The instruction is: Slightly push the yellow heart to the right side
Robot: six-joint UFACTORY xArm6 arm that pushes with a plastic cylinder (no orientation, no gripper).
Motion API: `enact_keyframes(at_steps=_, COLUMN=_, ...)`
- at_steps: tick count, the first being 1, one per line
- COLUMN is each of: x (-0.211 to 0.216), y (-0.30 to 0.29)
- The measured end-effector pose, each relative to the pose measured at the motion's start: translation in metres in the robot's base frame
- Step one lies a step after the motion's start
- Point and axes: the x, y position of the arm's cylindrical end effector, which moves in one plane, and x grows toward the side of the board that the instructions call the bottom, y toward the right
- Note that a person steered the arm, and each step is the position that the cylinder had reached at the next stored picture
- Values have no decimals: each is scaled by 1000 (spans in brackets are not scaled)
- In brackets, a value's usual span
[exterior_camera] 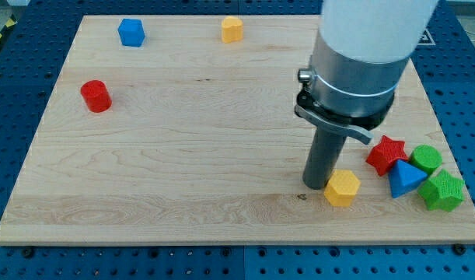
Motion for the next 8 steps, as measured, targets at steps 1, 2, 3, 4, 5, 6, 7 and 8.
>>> enact_keyframes(at_steps=1, x=4, y=14)
enact_keyframes(at_steps=2, x=8, y=25)
enact_keyframes(at_steps=3, x=12, y=34)
enact_keyframes(at_steps=4, x=13, y=32)
enact_keyframes(at_steps=5, x=17, y=8)
enact_keyframes(at_steps=6, x=17, y=8)
enact_keyframes(at_steps=7, x=19, y=20)
enact_keyframes(at_steps=8, x=19, y=38)
